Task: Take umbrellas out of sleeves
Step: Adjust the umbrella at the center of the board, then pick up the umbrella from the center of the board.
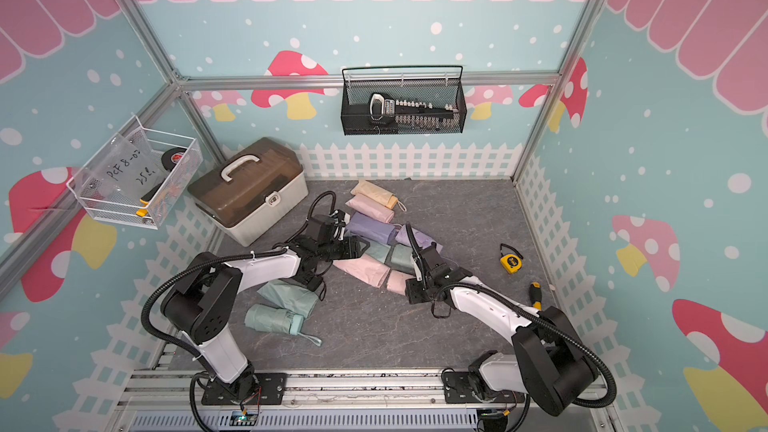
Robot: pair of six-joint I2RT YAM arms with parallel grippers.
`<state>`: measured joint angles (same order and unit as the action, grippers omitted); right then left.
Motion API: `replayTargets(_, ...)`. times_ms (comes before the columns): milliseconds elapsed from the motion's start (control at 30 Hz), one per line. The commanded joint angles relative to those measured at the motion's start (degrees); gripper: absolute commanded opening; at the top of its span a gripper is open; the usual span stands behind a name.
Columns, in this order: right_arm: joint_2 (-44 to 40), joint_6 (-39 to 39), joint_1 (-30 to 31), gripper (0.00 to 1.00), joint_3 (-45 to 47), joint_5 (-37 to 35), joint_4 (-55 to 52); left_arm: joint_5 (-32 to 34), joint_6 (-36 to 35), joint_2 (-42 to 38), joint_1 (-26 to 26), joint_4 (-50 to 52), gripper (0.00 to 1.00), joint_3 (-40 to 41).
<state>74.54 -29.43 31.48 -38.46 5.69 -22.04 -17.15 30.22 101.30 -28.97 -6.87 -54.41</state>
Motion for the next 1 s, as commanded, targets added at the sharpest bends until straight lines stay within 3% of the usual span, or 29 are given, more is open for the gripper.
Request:
replayTargets(0, -0.98, -0.45, -0.18, 0.53, 1.26, 0.26, -0.81, 0.1, 1.5, -0.91, -0.72, -1.6, 0.68, 2.81)
replayTargets(733, -7.47, 1.21, -0.11, 0.53, -1.81, -3.29, -6.14, 2.73, 6.52, -8.24, -2.81, -4.44, 0.68, 13.06)
replayTargets(833, -8.1, 1.56, -0.12, 0.54, -1.73, -3.85, -6.26, 3.18, 5.64, -10.42, -2.89, -3.62, 0.69, 11.71)
replayTargets(967, -6.37, 2.25, -0.23, 0.55, -3.65, -4.2, -6.4, 4.84, 2.66, -9.29, -1.59, 0.8, 0.72, 2.78)
